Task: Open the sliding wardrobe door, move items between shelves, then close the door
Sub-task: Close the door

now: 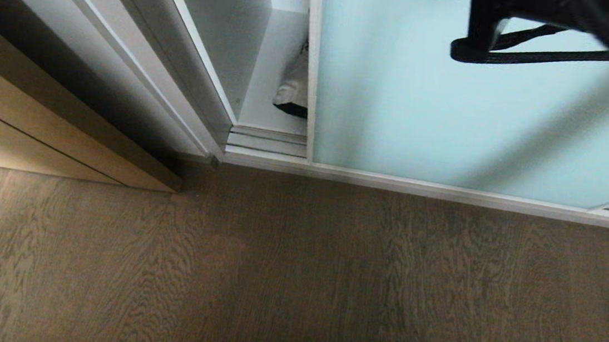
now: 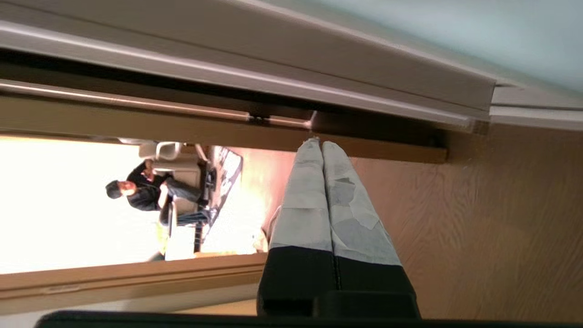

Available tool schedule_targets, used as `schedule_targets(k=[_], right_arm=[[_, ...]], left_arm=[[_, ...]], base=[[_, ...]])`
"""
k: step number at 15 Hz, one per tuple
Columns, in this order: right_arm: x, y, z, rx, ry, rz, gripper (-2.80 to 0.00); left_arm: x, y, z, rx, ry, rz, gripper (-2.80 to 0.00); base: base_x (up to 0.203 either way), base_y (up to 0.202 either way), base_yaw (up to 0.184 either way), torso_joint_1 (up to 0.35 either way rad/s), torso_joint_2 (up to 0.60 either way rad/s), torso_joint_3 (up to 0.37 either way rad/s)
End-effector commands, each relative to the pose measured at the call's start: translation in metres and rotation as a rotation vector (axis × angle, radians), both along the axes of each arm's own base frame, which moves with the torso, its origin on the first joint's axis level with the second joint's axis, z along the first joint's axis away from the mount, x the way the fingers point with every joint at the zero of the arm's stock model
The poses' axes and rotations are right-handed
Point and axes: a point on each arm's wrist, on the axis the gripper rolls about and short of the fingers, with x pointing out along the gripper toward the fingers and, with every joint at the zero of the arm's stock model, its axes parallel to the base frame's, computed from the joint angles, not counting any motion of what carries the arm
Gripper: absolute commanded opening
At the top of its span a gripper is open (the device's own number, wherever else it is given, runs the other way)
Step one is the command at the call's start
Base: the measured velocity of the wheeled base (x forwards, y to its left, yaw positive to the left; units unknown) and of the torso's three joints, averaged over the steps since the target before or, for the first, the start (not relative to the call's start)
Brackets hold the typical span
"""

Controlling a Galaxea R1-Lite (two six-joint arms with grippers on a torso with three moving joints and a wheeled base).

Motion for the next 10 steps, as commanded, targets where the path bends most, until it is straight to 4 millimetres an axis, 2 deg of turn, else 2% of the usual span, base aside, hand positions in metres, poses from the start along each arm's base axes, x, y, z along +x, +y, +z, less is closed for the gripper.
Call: schedule_targets(k=[1, 3, 5, 7, 10], right_arm=[[-0.051, -0.054, 0.022, 0.072, -0.075, -0.014, -2.80], [-0.074, -0.091, 0.023, 0.073, -0.130, -0.095, -2.80], [-0.083, -0.127, 0.024, 0.062, -0.187, -0.281, -2.80], [-0.091, -0.160, 0.026, 0.039, -0.240, -0.536, -2.80], [-0.109, -0.197, 0.023, -0.042, -0.302, -0.971, -2.80]], left_arm=[[0.000, 0.000, 0.000, 0.000, 0.003, 0.000, -2.80], [0.000, 0.000, 0.000, 0.000, 0.003, 0.000, -2.80], [0.000, 0.000, 0.000, 0.000, 0.003, 0.000, -2.80], [0.000, 0.000, 0.000, 0.000, 0.003, 0.000, -2.80], [0.000, 0.000, 0.000, 0.000, 0.003, 0.000, -2.80]], base=[[0.000, 0.000, 0.000, 0.000, 0.00, 0.000], [0.000, 0.000, 0.000, 0.000, 0.00, 0.000], [0.000, 0.000, 0.000, 0.000, 0.00, 0.000], [0.000, 0.000, 0.000, 0.000, 0.00, 0.000], [0.000, 0.000, 0.000, 0.000, 0.00, 0.000]])
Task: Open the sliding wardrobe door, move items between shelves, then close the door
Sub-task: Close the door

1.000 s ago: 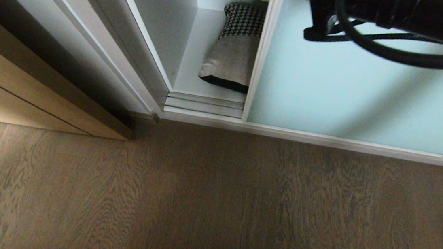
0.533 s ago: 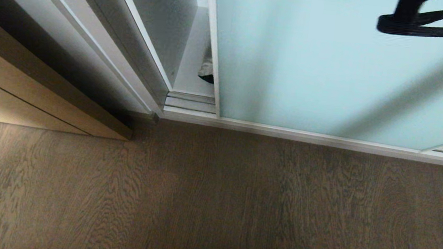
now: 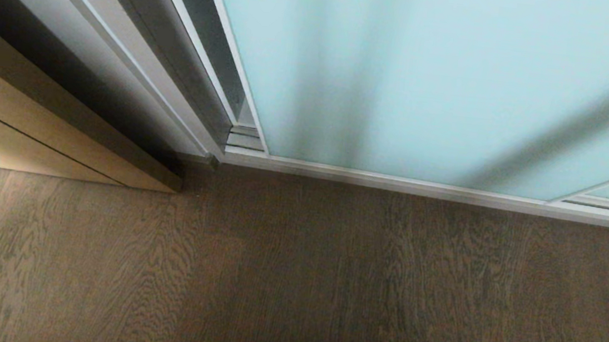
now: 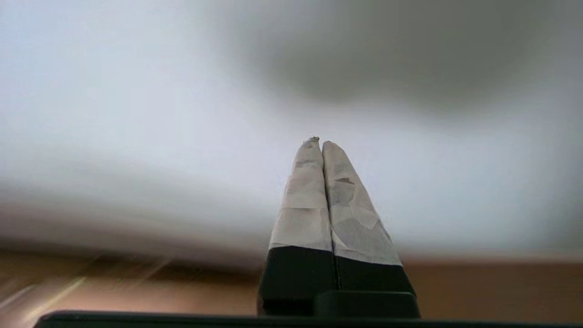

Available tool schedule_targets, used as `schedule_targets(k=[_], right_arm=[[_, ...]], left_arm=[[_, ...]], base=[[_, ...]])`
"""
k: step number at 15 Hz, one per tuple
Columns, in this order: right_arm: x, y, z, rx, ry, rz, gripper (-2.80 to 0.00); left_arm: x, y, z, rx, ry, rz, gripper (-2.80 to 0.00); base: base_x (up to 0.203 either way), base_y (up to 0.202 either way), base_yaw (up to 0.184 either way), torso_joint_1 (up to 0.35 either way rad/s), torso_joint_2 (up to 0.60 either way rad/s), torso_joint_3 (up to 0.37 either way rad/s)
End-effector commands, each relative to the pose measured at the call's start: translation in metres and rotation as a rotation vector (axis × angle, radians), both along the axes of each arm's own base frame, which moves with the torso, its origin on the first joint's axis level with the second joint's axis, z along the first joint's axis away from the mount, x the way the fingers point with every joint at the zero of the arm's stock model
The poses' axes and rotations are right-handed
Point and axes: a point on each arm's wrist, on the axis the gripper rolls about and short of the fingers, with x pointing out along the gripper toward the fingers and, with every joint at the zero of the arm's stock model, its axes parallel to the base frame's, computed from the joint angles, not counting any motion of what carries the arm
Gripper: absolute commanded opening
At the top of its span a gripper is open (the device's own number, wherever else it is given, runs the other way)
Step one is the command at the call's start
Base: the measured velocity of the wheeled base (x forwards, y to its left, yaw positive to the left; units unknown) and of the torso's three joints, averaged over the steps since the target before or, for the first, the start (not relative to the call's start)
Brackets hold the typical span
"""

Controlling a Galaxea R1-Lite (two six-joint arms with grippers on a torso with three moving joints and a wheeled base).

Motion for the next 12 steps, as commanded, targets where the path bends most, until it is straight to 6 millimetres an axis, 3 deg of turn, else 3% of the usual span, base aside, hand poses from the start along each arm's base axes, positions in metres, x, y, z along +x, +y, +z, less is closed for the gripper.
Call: schedule_targets(k=[1, 5, 7, 9, 12], right_arm=[[-0.031, -0.027, -0.002, -0.033, -0.054, -0.363, -2.80], [-0.036, -0.067, -0.016, -0.145, -0.067, -0.914, -2.80], [-0.036, -0.084, -0.020, -0.170, -0.066, -1.061, -2.80], [-0.033, -0.087, -0.024, -0.171, -0.050, -1.080, -2.80], [-0.029, -0.056, -0.041, -0.215, -0.028, -0.824, -2.80]], left_arm=[[0.000, 0.000, 0.000, 0.000, 0.003, 0.000, -2.80], [0.000, 0.000, 0.000, 0.000, 0.003, 0.000, -2.80], [0.000, 0.000, 0.000, 0.000, 0.003, 0.000, -2.80], [0.000, 0.000, 0.000, 0.000, 0.003, -0.001, -2.80], [0.000, 0.000, 0.000, 0.000, 0.003, -0.002, -2.80]], base=[[0.000, 0.000, 0.000, 0.000, 0.00, 0.000], [0.000, 0.000, 0.000, 0.000, 0.00, 0.000], [0.000, 0.000, 0.000, 0.000, 0.00, 0.000], [0.000, 0.000, 0.000, 0.000, 0.00, 0.000], [0.000, 0.000, 0.000, 0.000, 0.00, 0.000]])
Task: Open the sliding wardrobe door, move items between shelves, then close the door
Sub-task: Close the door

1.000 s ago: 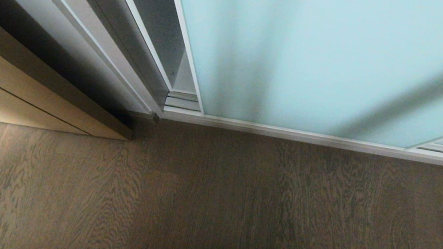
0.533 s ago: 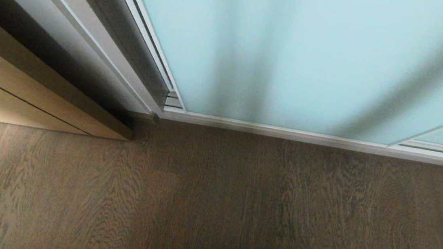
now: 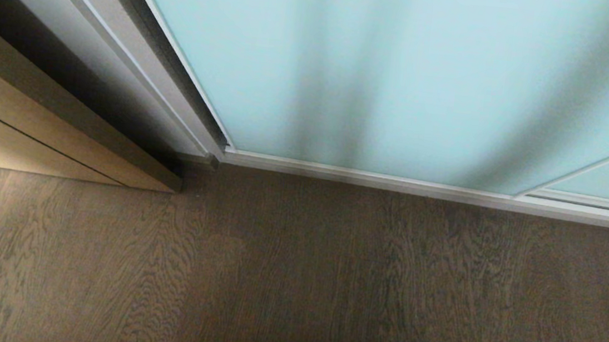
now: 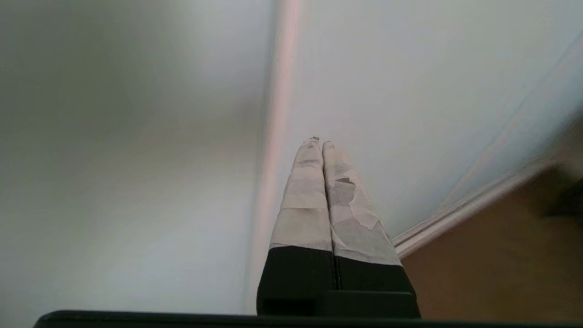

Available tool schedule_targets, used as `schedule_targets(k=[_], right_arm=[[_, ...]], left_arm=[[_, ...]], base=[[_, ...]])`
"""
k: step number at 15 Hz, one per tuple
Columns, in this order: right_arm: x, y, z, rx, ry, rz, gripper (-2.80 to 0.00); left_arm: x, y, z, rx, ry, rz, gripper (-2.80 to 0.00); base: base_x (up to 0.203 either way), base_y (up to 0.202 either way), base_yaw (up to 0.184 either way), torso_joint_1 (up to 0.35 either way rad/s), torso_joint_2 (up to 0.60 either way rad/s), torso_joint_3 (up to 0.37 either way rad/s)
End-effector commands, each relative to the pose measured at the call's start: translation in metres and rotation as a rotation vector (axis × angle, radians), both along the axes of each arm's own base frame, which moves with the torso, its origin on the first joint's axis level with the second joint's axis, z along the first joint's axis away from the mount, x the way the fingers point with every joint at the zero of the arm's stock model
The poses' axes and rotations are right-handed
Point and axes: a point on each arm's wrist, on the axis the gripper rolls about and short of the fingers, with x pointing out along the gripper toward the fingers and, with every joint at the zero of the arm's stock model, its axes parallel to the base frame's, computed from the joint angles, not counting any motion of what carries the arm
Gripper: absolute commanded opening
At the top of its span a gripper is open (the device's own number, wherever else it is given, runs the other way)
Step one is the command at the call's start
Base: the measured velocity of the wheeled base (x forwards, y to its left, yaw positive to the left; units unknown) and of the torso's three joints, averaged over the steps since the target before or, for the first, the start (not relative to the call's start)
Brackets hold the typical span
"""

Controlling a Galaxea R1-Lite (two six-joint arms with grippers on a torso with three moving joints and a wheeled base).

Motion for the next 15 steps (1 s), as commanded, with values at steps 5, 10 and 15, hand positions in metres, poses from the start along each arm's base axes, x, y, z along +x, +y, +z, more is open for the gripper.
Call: schedule_targets(k=[5, 10, 15], right_arm=[[-0.058, 0.060, -0.095, -0.207, 0.198, 0.492, -2.80], [-0.096, 0.064, -0.202, -0.233, 0.382, 0.566, -2.80], [-0.073, 0.063, -0.279, -0.189, 0.537, 0.592, -2.80]], left_arm=[[0.000, 0.000, 0.000, 0.000, 0.003, 0.000, -2.80], [0.000, 0.000, 0.000, 0.000, 0.003, 0.000, -2.80], [0.000, 0.000, 0.000, 0.000, 0.003, 0.000, -2.80]], base=[[0.000, 0.000, 0.000, 0.000, 0.00, 0.000], [0.000, 0.000, 0.000, 0.000, 0.00, 0.000], [0.000, 0.000, 0.000, 0.000, 0.00, 0.000]])
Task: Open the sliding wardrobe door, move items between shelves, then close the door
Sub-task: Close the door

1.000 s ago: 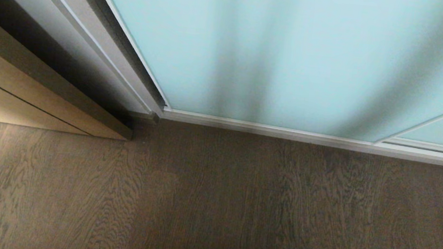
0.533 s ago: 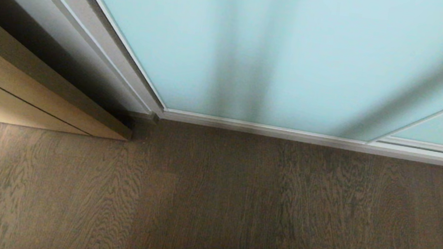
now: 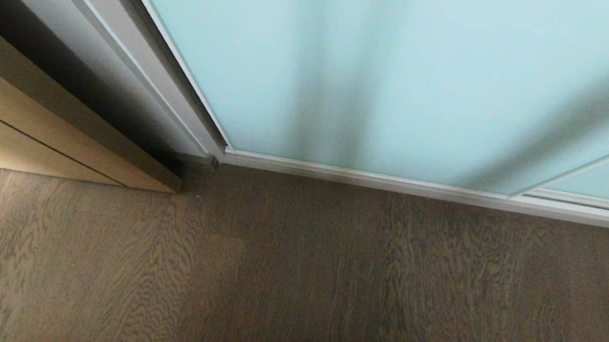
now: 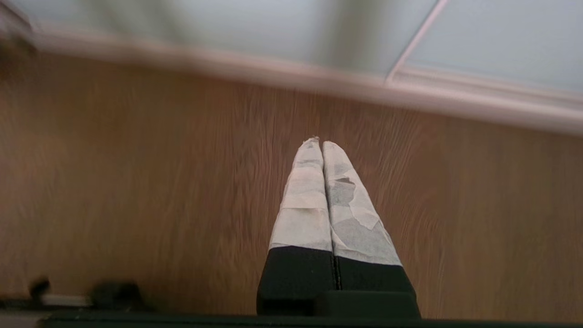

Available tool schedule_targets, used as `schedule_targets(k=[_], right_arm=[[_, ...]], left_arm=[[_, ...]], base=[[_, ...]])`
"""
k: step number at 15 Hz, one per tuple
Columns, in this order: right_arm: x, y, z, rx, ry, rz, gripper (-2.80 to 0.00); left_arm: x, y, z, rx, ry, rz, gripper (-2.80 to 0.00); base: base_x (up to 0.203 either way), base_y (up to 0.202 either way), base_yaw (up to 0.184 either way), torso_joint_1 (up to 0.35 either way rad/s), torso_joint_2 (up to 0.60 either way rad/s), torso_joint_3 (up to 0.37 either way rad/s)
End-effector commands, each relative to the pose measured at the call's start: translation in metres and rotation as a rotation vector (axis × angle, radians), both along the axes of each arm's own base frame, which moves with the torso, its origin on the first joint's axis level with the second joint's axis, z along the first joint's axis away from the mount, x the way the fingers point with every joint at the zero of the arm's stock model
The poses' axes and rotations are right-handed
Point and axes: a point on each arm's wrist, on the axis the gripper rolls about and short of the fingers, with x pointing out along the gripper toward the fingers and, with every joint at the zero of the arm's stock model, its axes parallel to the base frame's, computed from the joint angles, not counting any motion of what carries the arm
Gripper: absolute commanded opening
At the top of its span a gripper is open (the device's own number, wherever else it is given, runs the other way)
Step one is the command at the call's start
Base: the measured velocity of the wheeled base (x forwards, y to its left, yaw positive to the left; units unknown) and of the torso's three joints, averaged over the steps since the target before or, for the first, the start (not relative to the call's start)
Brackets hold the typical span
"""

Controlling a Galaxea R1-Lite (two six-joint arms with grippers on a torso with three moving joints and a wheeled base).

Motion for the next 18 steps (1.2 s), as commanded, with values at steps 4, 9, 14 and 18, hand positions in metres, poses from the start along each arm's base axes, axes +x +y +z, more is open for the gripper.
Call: schedule_targets(k=[4, 9, 14, 18], right_arm=[[-0.007, 0.000, -0.049, -0.014, 0.030, 0.081, -2.80], [-0.020, -0.002, -0.085, 0.013, 0.122, 0.020, -2.80], [-0.019, -0.002, -0.084, 0.029, 0.101, 0.012, -2.80], [-0.019, -0.002, -0.084, 0.029, 0.101, 0.012, -2.80]], left_arm=[[0.000, 0.000, 0.000, 0.000, 0.003, 0.000, -2.80], [0.000, 0.000, 0.000, -0.001, 0.003, -0.001, -2.80], [0.000, 0.000, 0.000, -0.003, 0.002, -0.001, -2.80], [0.000, 0.000, 0.000, -0.003, 0.003, 0.000, -2.80]], base=[[0.000, 0.000, 0.000, 0.000, 0.00, 0.000], [0.000, 0.000, 0.000, 0.000, 0.00, 0.000], [0.000, 0.000, 0.000, 0.000, 0.00, 0.000], [0.000, 0.000, 0.000, 0.000, 0.00, 0.000]])
